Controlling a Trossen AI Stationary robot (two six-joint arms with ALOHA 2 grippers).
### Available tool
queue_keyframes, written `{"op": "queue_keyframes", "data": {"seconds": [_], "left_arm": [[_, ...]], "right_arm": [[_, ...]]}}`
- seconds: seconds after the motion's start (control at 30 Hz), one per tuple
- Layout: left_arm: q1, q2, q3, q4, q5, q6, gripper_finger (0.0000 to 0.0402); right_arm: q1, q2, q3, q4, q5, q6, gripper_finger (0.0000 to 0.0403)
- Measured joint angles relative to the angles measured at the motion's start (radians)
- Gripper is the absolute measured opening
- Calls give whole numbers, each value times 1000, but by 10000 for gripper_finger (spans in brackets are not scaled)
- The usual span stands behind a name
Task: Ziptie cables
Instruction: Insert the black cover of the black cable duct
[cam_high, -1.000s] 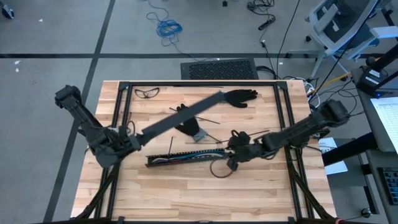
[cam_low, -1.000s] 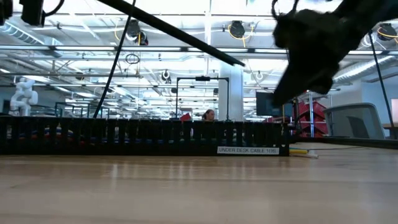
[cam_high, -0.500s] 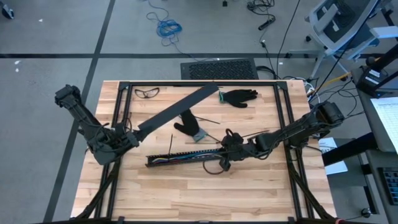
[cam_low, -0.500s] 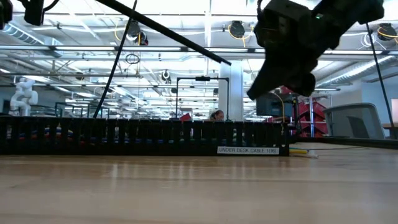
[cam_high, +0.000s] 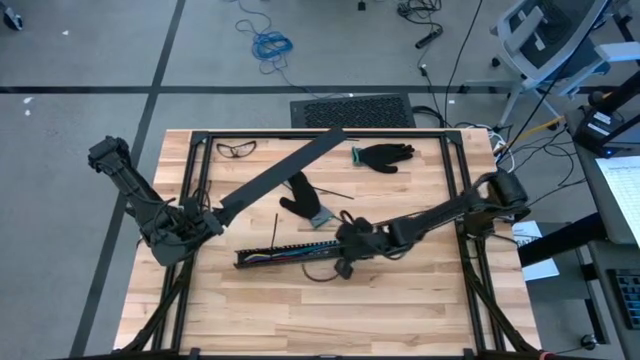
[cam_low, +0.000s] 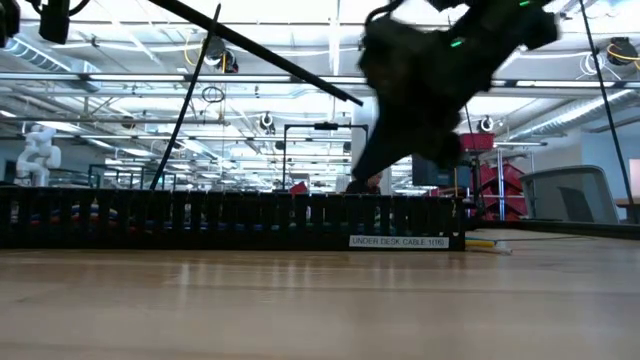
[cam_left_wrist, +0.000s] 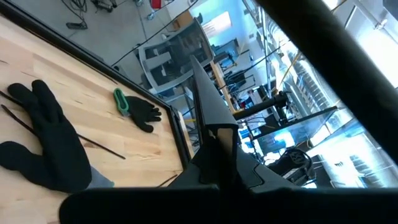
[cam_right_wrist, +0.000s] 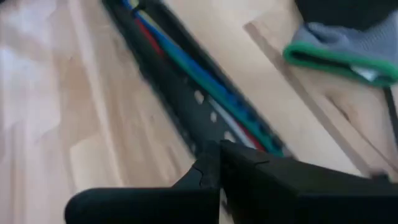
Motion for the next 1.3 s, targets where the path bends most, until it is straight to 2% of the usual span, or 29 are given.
{"op": "queue_keyframes", "data": {"seconds": [0.2,0.33,0.57,0.8,1.3], "left_arm": [[0,0,0,-2,0,-1,2],[0,0,0,-2,0,-1,5],[0,-1,0,-7,0,-1,4],[0,-2,0,-10,0,0,3],[0,-2,0,-22,1,-3,3]], "right_arm": [[-54,142,125,-76,-50,-37,0],[-73,182,171,-180,-80,-53,0],[-70,172,175,-421,-88,-14,0],[-37,162,172,-507,-92,-14,0],[34,154,170,-672,-95,-302,0]]}}
